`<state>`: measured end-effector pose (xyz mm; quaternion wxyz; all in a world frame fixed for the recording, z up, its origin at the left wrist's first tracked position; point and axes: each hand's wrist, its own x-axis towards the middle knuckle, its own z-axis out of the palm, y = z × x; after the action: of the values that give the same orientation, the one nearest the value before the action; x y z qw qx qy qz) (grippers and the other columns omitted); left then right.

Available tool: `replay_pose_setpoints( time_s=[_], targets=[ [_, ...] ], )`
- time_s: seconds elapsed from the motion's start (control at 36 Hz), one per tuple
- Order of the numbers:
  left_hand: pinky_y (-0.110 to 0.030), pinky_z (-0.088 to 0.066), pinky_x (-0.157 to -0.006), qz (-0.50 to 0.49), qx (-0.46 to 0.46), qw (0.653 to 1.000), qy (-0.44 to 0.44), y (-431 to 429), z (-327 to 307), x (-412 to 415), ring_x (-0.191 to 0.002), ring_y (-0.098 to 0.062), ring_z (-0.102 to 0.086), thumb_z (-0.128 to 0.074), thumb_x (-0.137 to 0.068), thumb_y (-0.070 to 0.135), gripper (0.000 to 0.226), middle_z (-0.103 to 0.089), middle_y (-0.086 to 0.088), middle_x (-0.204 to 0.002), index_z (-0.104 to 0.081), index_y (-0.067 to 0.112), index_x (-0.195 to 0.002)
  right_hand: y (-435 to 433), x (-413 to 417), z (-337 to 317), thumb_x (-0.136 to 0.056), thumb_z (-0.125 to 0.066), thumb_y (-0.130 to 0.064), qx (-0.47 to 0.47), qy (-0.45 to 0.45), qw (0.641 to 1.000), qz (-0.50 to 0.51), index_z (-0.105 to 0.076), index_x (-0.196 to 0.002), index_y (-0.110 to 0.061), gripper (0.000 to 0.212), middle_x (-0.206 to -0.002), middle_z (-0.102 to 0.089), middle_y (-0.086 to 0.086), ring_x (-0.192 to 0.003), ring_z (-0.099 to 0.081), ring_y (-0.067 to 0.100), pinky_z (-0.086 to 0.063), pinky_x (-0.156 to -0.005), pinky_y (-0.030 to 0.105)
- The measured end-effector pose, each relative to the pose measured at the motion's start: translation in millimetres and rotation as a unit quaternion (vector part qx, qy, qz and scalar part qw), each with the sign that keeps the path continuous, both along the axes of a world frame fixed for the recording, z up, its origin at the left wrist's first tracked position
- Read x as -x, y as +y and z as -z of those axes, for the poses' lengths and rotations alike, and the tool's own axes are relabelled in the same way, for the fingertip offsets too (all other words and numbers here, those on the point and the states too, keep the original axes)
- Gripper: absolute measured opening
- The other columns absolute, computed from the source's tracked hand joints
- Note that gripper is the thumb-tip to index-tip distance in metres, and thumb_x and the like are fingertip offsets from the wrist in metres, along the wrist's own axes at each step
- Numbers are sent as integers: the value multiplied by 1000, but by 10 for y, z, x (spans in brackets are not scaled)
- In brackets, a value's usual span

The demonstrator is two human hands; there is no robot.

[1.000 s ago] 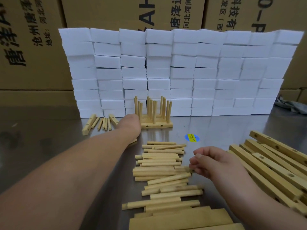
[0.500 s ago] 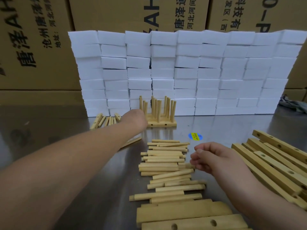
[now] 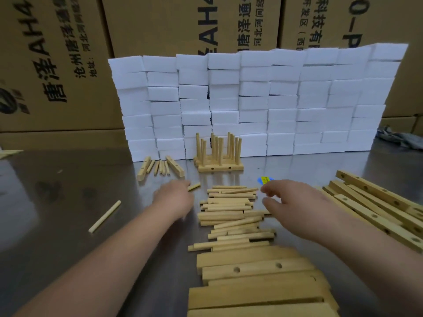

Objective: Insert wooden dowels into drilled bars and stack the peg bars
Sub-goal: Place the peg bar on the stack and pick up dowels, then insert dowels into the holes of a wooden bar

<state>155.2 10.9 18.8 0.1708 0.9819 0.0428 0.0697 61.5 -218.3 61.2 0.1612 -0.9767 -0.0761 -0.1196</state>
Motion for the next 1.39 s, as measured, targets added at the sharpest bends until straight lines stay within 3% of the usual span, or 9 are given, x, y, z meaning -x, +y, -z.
replay_pose_setpoints(
  time_s=[0.08, 0.19, 0.33, 0.5, 0.67, 0.78, 0.89, 1.06, 1.39],
  targets=[
    [-39, -43, -94, -8, 6, 1000, -6, 128, 149, 17, -110, -26, -52, -41, -94, 27, 35, -57, -4, -126, -53, 30, -127, -182, -123, -52, -95, -35, -36, 96, -13, 994, 56, -42, -133, -27, 40, -129, -51, -4, -113, -51, 19, -38, -80, 30],
    [-34, -45, -86, -11, 4, 999, -42, 174, 156, -4, -101, -24, -55, -48, -91, 27, 24, -62, 0, -112, -62, 30, -110, -494, -285, -52, -95, -35, -37, 174, 70, 974, 124, -44, -130, -19, 41, -129, -51, 4, -113, -50, 24, -43, -90, 35],
    [-31, -44, -75, -26, 19, 997, -64, 166, 194, -44, -86, -19, -51, -49, -89, 23, 9, -59, 3, -94, -54, 29, -88, -690, -402, 96, -95, -34, -29, 244, 106, 957, 118, -53, -98, -17, 23, -100, -55, 2, -88, -48, 17, -36, -75, 26],
    [-31, -39, -68, -45, 74, 993, -75, 162, 199, -58, -83, -20, -50, -53, -87, 28, 14, -53, 2, -88, -50, 21, -98, -633, -398, 137, -92, -38, -28, 265, 78, 955, 107, -47, -87, -21, 13, -92, -48, 0, -90, -49, 19, -39, -74, 27],
    [-35, -41, -76, -7, 82, 986, -142, 139, 178, -38, -91, -23, -50, -43, -91, 18, 36, -51, -7, -109, -52, 14, -126, -627, -394, 102, -92, -44, -28, 224, 73, 963, 132, -50, -124, -19, 33, -126, -49, 3, -111, -48, 21, -43, -89, 29],
    [-31, -36, -71, 13, 60, 983, -171, 133, 189, -34, -83, -20, -44, -40, -92, 16, 35, -44, -6, -103, -57, 14, -123, -680, -395, 90, -93, -41, -23, 234, 104, 956, 142, -53, -118, -18, 28, -115, -53, 1, -101, -52, 18, -44, -83, 26],
    [-31, -38, -70, 26, 66, 978, -194, 100, 178, -17, -81, -16, -43, -41, -92, 16, 33, -47, -4, -105, -58, 15, -121, -582, -399, 168, -91, -43, -45, 246, 97, 957, 120, -53, -93, -21, 26, -97, -49, -1, -87, -46, 16, -36, -70, 25],
    [-28, -35, -66, 43, 75, 971, -221, 35, 134, 44, -76, -14, -45, -42, -93, 17, 31, -45, 0, -104, -58, 15, -119, -525, -367, 233, -89, -44, -52, 267, 78, 956, 96, -56, -118, -24, 42, -122, -47, 2, -110, -44, 21, -40, -87, 31],
    [-17, -30, -52, 113, 92, 960, -237, -164, -93, 217, -70, -4, -46, -42, -93, 20, 28, -46, 9, -94, -61, 21, -113, -437, -396, 320, -96, -32, -34, 242, 27, 969, 48, -61, -96, -18, 33, -114, -55, 0, -99, -50, 20, -42, -83, 32]
  ],
)
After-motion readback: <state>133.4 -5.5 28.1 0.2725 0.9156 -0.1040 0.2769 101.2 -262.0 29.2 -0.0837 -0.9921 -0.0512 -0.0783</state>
